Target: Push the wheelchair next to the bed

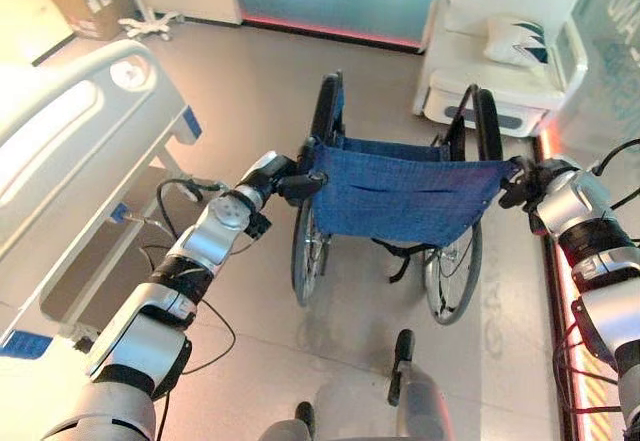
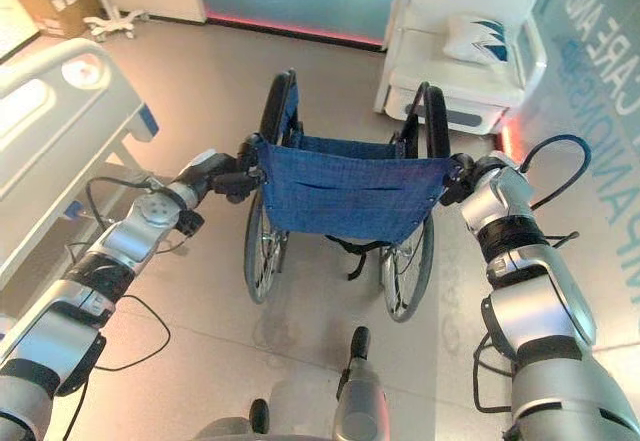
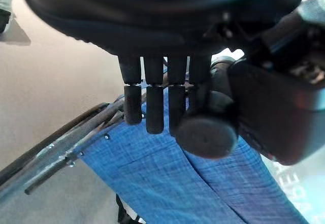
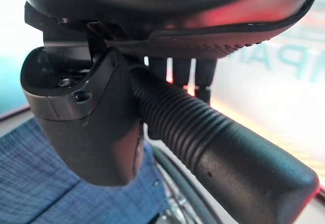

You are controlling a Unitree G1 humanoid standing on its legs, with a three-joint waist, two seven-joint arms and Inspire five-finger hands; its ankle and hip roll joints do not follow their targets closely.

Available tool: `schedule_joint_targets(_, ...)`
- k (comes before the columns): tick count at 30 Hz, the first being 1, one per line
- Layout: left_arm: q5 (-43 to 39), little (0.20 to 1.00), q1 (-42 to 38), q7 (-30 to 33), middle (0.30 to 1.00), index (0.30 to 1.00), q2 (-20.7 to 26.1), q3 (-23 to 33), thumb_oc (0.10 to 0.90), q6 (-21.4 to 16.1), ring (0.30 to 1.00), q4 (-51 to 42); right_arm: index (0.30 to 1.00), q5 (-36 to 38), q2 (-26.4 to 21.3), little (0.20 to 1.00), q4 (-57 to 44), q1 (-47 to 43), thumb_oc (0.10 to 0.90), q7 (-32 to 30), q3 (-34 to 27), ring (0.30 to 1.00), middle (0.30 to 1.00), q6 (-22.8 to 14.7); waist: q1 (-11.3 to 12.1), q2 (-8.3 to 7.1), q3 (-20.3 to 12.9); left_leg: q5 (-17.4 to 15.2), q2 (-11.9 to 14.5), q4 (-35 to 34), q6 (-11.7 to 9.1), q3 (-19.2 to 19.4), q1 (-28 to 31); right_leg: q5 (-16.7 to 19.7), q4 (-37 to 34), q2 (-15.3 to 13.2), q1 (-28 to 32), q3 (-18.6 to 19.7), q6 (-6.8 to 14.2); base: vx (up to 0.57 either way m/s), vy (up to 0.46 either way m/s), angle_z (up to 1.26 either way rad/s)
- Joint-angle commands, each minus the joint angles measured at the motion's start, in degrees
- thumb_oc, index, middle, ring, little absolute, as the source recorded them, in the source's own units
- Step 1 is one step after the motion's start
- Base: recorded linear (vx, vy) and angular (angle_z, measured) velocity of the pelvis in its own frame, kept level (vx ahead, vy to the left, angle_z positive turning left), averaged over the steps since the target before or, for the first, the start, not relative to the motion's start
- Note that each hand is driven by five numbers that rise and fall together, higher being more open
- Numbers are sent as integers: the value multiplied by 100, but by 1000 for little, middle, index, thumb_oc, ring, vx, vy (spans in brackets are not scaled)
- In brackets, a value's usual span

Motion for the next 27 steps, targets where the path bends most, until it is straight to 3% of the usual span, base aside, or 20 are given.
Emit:
schedule_joint_targets(1,433,300,88,2,300,300,317,-267,400,139,300,525,300,-441,-106,300,-345,243,400,53,1419,300,300,-1595,59,187,172,-576,-64,806,119,135,198,996,-480,-39,84,56,79,585,-357,18)
schedule_joint_targets(4,351,300,188,27,300,300,393,-192,400,213,300,548,300,-454,-112,300,-589,337,400,66,1456,300,300,-1663,11,163,5,-509,164,714,-12,307,379,853,-475,82,185,-137,-48,352,-251,10)
schedule_joint_targets(8,275,300,17,94,300,300,375,-139,400,188,300,789,300,-347,-63,300,-695,360,400,-117,1439,300,300,-1745,-73,183,-222,-15,377,728,-192,416,426,678,-695,357,335,-352,-282,284,-289,20)
schedule_joint_targets(9,235,300,-46,66,300,300,358,-140,400,210,300,863,300,-304,-118,300,-692,345,400,-205,1424,300,300,-1794,-112,182,-315,275,465,995,-279,473,388,600,-840,475,434,-443,-422,151,-200,11)
schedule_joint_targets(10,234,300,-52,62,300,300,355,-143,400,207,300,871,300,-302,-123,300,-686,342,400,-209,1423,300,300,-1806,-121,188,-323,290,484,1032,-294,471,379,597,-857,490,445,-462,-436,194,-259,19)
schedule_joint_targets(12,185,300,-139,109,300,300,294,-196,400,183,300,1040,300,-249,-204,300,-587,284,400,-260,1447,300,300,-1926,-181,217,-431,716,665,1610,-481,604,344,448,-973,639,593,-625,-644,221,-231,30)
schedule_joint_targets(14,125,300,-194,205,300,300,244,-224,400,127,300,1175,300,-220,-247,300,-500,251,400,-312,1465,300,300,-2027,-154,216,-460,1055,651,2110,-589,600,54,266,-1067,780,847,-727,-824,278,-205,31)
schedule_joint_targets(16,148,300,-203,256,300,300,211,-211,400,131,300,1165,300,-138,-234,300,-466,237,400,-324,1487,300,300,-1986,-37,196,-383,985,467,2237,-507,426,-339,173,-1074,845,1051,-637,-850,293,-103,11)
schedule_joint_targets(17,188,300,-193,288,300,300,253,-163,400,146,300,1073,300,-123,-110,300,-479,158,400,-355,1497,300,300,-1787,182,145,-173,879,103,2184,-321,361,-1048,101,-1082,930,1387,-362,-791,374,-73,-8)
schedule_joint_targets(19,247,300,-174,298,300,300,268,-121,400,142,300,1001,300,-142,-14,300,-478,86,400,-377,1498,300,300,-1668,316,157,1,977,140,2116,-298,507,-1436,34,-1138,1004,1658,-243,-775,391,-5,-18)
schedule_joint_targets(21,310,300,-43,309,300,300,322,-78,400,153,300,798,300,-349,163,300,-641,74,400,-493,1465,300,300,-1380,673,294,280,1709,235,1375,-378,363,-2395,-65,-1276,1180,2130,14,-768,484,125,-29)
schedule_joint_targets(24,309,300,45,297,300,300,498,-11,400,220,300,577,300,-447,188,300,-657,-30,400,-515,1468,300,300,-1374,966,392,424,2297,295,554,-471,35,-2894,-208,-1291,1241,2435,346,-762,377,231,-68)
schedule_joint_targets(25,292,300,35,279,300,300,583,27,400,232,300,528,300,-516,148,300,-625,-84,400,-485,1467,300,300,-1471,1011,411,447,2311,301,477,-470,27,-2943,-313,-1217,1233,2458,396,-768,273,298,-102)
schedule_joint_targets(27,212,300,4,280,300,300,682,110,400,235,300,475,300,-443,-1,300,-420,-174,400,-613,1542,300,300,-1677,980,482,391,1903,266,587,-310,264,-2657,-572,-933,1249,2339,353,-778,275,267,-113)
